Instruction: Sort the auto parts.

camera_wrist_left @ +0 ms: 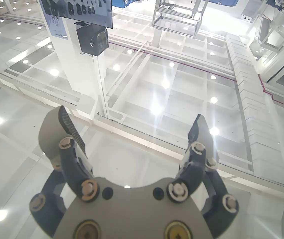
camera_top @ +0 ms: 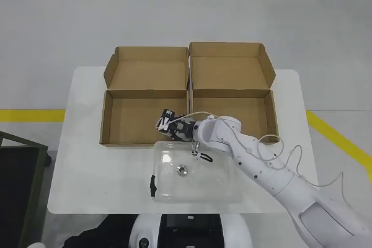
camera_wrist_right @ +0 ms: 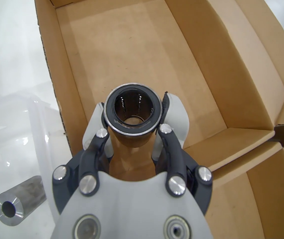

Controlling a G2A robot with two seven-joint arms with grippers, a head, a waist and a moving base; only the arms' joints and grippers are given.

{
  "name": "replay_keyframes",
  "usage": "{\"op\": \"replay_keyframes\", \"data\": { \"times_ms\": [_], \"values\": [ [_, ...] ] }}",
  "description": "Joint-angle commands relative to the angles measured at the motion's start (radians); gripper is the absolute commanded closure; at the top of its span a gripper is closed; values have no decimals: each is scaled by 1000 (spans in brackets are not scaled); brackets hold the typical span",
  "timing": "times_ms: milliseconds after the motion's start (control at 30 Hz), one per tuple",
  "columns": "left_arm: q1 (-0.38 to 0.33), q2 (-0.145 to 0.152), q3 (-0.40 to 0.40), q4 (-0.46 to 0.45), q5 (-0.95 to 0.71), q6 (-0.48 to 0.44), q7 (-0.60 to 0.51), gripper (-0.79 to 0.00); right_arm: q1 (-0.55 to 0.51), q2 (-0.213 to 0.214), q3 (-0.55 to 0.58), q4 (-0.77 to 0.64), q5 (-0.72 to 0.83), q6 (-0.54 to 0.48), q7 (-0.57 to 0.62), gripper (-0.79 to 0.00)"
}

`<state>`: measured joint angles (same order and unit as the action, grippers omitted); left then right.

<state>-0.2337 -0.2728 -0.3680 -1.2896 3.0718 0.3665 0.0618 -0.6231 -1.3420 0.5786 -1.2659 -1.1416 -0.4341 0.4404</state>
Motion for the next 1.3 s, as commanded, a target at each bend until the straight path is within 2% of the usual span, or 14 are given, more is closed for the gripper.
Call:
{"op": "replay_keyframes", "data": {
  "times_ms": [0,167,300,367,467,867,1267],
  "values": [
    [0,0,0,0,0,0,0,-785,0,-4,2,8,-2,-2,0,-360],
    [0,0,0,0,0,0,0,-785,-1,-9,15,19,-10,-11,-1,-388],
    [0,0,0,0,0,0,0,-785,-8,-7,38,7,-15,-14,-2,-671],
    [0,0,0,0,0,0,0,-785,-13,-4,53,-9,-19,-15,-6,-730],
    [0,0,0,0,0,0,0,-785,-22,1,80,-46,-22,-18,-14,-770],
    [0,0,0,0,0,0,0,-785,-117,40,220,-287,-23,-60,-10,-785],
    [0,0,0,0,0,0,0,-785,-378,109,379,-597,-92,-188,40,-785]
  ]
}}
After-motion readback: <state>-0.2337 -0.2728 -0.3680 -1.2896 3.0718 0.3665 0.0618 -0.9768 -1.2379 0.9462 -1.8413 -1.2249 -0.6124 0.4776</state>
